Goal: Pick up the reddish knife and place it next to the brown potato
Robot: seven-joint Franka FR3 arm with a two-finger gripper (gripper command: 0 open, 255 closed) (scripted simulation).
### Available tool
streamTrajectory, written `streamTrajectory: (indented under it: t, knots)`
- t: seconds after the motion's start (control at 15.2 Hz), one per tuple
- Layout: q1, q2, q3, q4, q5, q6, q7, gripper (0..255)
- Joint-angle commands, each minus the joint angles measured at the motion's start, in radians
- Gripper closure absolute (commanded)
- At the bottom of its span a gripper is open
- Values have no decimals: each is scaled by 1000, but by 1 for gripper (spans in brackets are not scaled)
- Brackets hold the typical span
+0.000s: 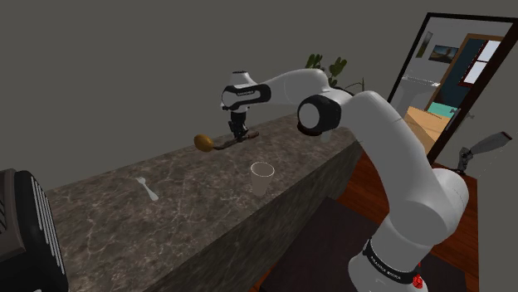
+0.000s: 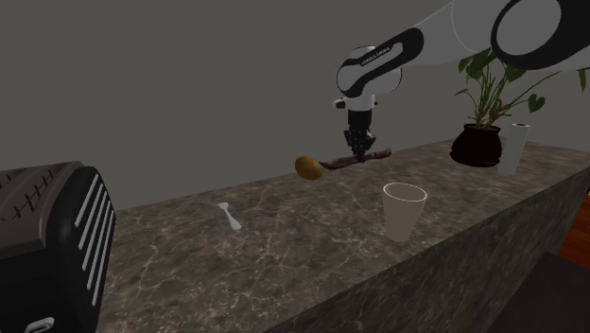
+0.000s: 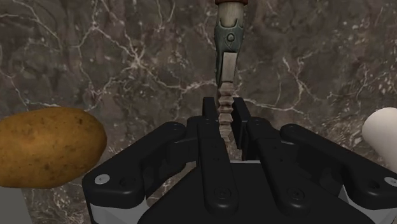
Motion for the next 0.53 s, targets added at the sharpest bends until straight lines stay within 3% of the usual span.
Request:
streamTrajectory:
  t: [0.0,0.46]
  knots:
    - [0,12,0,-7,0,20,1,255]
    - [0,65,0,-8,-1,73,4,255]
